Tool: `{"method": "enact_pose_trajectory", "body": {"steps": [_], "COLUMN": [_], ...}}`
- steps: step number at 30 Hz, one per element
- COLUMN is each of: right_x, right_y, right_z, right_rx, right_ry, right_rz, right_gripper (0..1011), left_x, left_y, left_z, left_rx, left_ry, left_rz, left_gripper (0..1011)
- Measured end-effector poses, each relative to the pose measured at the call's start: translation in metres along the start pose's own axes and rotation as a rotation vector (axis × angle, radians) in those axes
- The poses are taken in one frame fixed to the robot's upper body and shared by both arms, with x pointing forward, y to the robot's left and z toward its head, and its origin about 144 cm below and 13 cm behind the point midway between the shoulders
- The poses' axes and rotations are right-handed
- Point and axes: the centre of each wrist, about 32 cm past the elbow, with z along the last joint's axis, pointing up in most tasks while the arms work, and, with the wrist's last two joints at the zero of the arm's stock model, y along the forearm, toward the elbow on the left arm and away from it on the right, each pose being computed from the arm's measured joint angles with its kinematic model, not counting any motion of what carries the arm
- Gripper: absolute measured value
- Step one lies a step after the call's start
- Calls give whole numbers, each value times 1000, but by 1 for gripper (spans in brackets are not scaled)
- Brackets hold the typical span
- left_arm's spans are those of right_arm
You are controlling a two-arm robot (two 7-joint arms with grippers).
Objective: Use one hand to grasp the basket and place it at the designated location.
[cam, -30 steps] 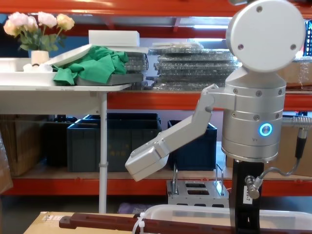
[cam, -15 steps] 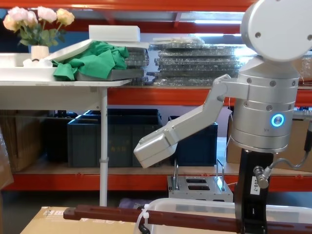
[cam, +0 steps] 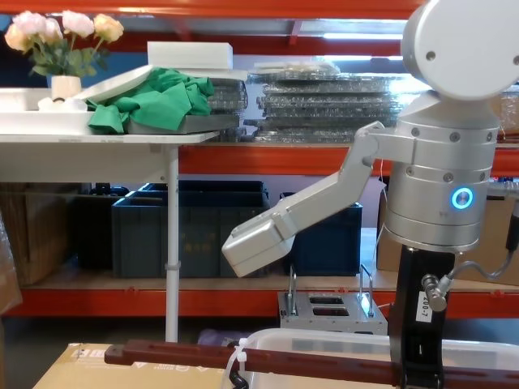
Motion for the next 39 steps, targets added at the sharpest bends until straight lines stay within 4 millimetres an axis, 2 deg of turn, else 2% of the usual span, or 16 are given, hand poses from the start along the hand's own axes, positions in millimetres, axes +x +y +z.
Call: {"method": "enact_pose_trajectory", "body": {"steps": [29, 36, 38, 39], "right_x": [-8, -9, -10, -10], "right_y": [-10, -10, -11, -11], "right_z": [4, 5, 5, 5], "right_rx": [-3, -1, 0, 0], "right_ry": [-7, -9, -9, -9], "right_rz": [-41, -42, -45, -46], "right_gripper": [0, 140, 239, 239], "left_x": [0, 0, 0, 0], "left_y": [0, 0, 0, 0], "left_z": [0, 0, 0, 0], "left_rx": [0, 0, 0, 0], "left_ry": [0, 0, 0, 0], "left_rz": [0, 0, 0, 0], "left_gripper": [0, 0, 0, 0]}}
